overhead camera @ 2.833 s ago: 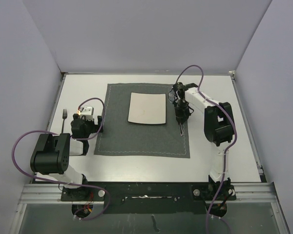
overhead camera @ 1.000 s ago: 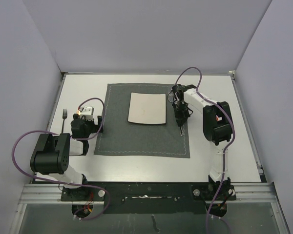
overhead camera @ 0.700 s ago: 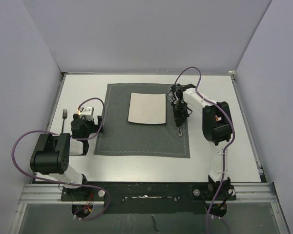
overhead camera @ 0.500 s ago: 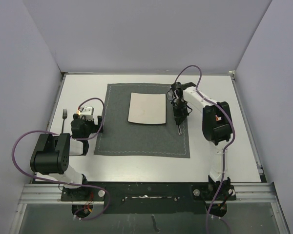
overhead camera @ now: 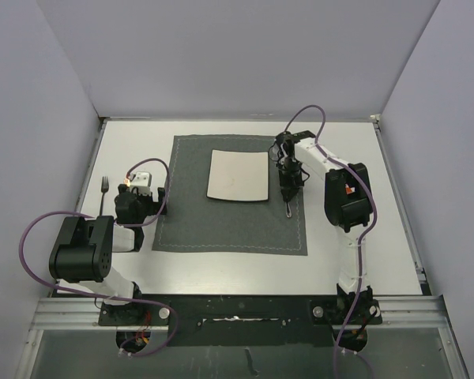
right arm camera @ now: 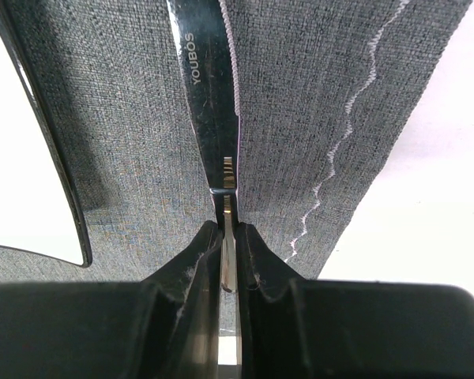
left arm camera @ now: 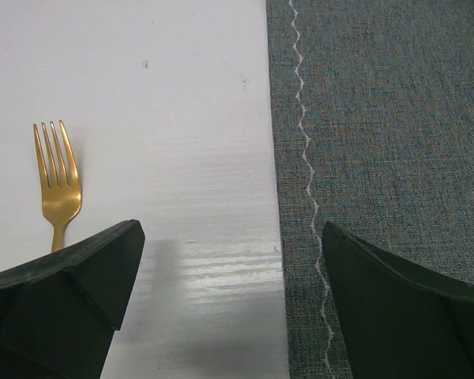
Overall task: Set the dinner table for one person
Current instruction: Adjust the knife on the napkin.
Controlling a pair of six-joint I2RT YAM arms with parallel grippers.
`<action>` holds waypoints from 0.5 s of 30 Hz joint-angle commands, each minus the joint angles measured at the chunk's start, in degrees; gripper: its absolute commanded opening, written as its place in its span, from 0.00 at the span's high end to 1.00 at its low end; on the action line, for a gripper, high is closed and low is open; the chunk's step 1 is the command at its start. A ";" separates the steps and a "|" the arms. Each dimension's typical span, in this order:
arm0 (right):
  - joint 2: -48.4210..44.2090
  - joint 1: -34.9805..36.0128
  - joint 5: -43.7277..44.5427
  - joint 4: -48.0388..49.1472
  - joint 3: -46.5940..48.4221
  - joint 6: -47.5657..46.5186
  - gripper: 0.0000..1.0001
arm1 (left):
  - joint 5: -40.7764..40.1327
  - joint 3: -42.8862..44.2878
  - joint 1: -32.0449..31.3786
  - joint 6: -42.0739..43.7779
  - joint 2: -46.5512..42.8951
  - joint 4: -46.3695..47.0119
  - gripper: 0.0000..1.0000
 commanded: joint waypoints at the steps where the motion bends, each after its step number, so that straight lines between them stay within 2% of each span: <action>1: -0.10 0.42 -0.71 -1.71 2.92 2.16 1.00 | -0.18 1.58 0.29 -0.70 0.84 2.22 0.02; 15: 0.02 0.60 -1.67 -2.24 3.36 5.75 1.00 | -0.18 1.58 0.31 -0.70 0.80 2.23 0.02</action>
